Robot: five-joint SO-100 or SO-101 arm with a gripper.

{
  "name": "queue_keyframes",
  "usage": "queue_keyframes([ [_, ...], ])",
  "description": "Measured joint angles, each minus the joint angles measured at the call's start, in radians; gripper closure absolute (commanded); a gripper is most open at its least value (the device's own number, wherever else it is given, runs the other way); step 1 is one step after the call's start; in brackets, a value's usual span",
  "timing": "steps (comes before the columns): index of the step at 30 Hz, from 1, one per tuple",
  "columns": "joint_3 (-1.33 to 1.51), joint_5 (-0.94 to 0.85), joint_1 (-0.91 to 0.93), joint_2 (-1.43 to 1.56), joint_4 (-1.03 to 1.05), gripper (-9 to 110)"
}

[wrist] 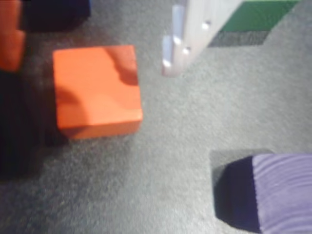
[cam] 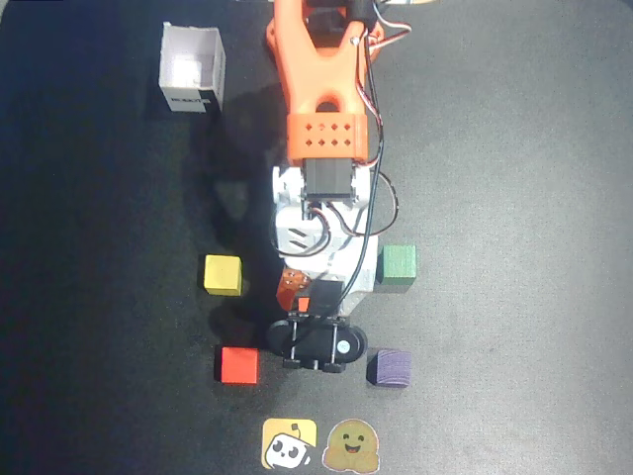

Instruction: Put the orange cube on top of the green cube.

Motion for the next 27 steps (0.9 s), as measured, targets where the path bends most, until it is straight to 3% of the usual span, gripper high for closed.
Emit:
queue_keyframes([
  [27,0.156,0.018,-0.006,-0.097,-0.227,81],
])
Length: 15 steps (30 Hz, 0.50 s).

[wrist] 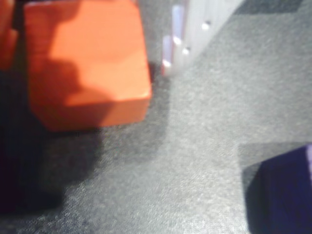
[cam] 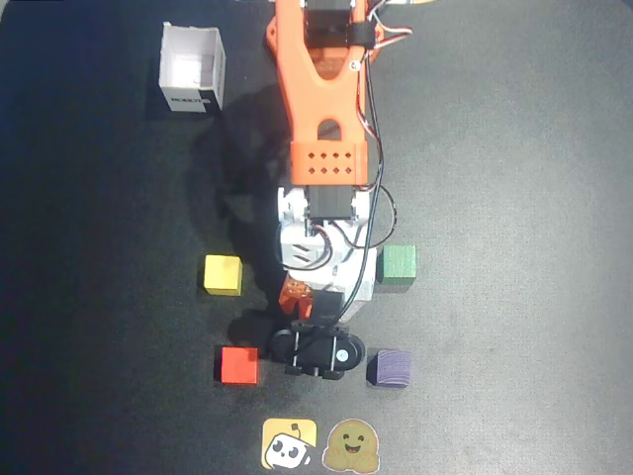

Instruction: Put the orange cube on top of the green cube.

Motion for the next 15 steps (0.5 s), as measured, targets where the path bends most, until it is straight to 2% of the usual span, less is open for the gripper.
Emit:
queue_keyframes([
  [10,0.040,-0.003,-0.006,0.000,-0.020,94],
  [15,0.049,-0.003,-0.006,0.003,-0.023,94],
])
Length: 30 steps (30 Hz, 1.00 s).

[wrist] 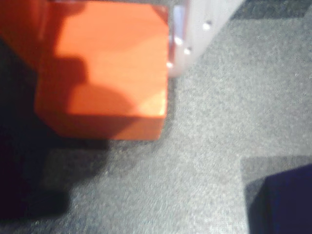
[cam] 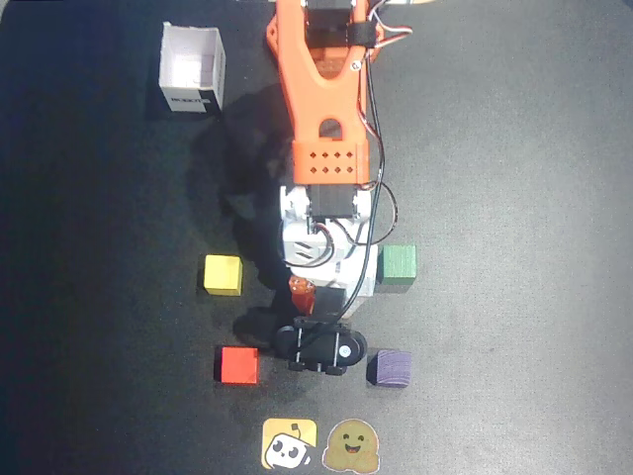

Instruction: Put the orange cube on top of the green cube.

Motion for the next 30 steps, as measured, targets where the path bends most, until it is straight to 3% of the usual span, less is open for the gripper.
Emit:
queue_keyframes([
  [10,0.018,0.000,0.000,0.051,0.031,94],
  [20,-0.097,0.000,0.000,0.212,0.347,94],
  [30,-0.098,0.046,-0.086,0.334,0.459,94],
])
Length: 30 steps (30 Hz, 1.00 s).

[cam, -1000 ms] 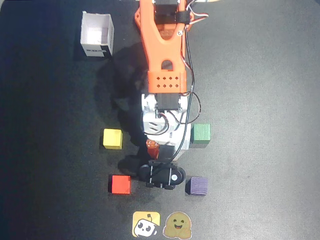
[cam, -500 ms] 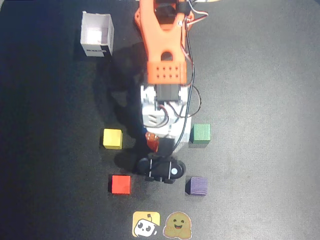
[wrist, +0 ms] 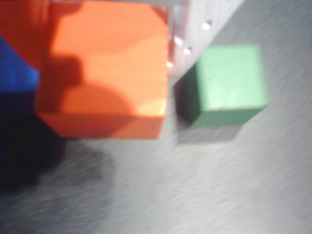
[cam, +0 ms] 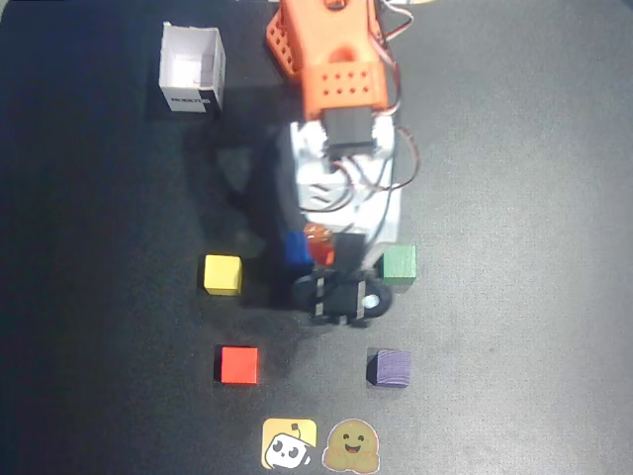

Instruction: Put the orange cube on top of the green cube.

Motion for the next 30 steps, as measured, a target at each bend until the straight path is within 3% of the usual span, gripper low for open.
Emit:
queue_keyframes([
  [19,0.035,0.124,-0.202,0.012,-0.092,94],
  [30,0.035,0.130,-0.218,-0.029,-0.155,94],
])
